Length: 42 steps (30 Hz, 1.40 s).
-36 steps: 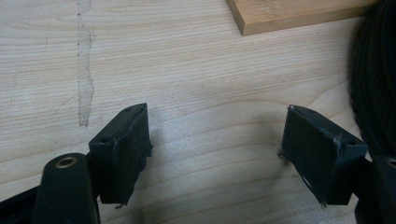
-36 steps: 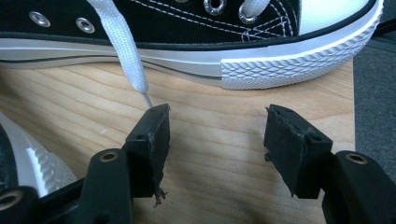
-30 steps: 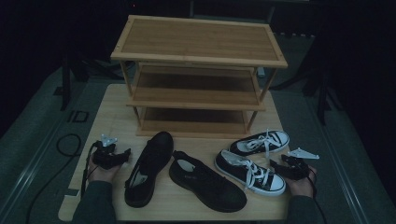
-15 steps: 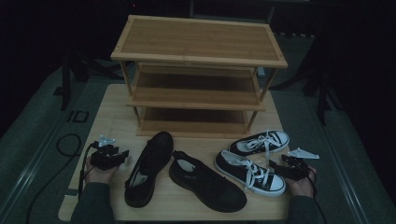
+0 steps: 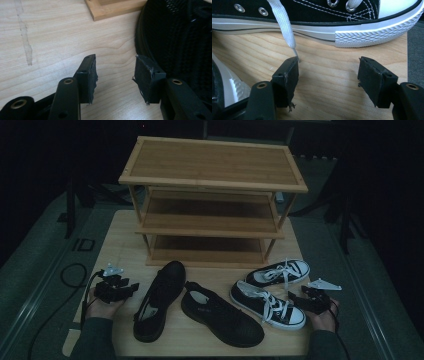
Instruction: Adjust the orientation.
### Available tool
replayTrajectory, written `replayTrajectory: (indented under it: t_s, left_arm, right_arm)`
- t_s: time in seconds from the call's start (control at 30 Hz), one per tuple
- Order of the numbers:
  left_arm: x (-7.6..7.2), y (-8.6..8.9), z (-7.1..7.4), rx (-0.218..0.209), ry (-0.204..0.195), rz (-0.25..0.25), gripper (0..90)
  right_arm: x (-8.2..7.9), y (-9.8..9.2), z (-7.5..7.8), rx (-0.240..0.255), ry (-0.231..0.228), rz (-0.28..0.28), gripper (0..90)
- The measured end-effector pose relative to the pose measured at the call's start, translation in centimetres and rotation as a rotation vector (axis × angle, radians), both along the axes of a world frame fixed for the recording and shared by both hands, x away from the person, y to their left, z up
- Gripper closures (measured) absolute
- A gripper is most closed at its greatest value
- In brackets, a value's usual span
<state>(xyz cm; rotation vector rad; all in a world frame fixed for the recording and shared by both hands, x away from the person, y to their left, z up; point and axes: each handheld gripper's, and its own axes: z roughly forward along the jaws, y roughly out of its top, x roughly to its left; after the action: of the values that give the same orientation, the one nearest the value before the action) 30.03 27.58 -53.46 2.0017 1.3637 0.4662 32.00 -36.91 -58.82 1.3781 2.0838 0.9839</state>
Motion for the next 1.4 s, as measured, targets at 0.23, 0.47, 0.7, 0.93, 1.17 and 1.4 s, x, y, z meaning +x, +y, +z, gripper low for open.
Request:
replayTrajectory:
  t_s: [0.23, 0.47, 0.7, 0.93, 1.17, 1.4]
  left_arm:
    - [-1.1, -0.2, 2.1, 0.006, -0.016, -0.046, 54.5]
    - [-1.7, -0.7, 3.7, -0.004, -0.017, -0.089, 54.2]
    - [-2.2, -1.8, 5.5, 0.01, -0.018, -0.159, 53.8]
    - [-2.4, -2.8, 6.4, 0.031, -0.016, -0.206, 53.6]
    - [-2.4, -3.1, 6.7, 0.034, -0.008, -0.228, 53.6]
    - [-2.6, -3.9, 7.1, 0.039, 0.01, -0.276, 53.2]
  right_arm:
    - [0.0, 0.0, 0.0, 0.0, 0.0, 0.0, 32.1]
    - [0.0, 0.0, 0.0, 0.0, 0.002, 0.001, 31.4]
    - [0.0, 0.0, 0.0, 0.0, 0.002, -0.001, 31.3]
    - [0.0, 0.0, 0.0, 0.001, 0.002, -0.004, 31.3]
    - [-0.1, 0.0, 0.0, 0.001, 0.002, -0.006, 31.2]
    - [-0.1, 0.0, 0.0, 0.002, 0.003, -0.008, 31.3]
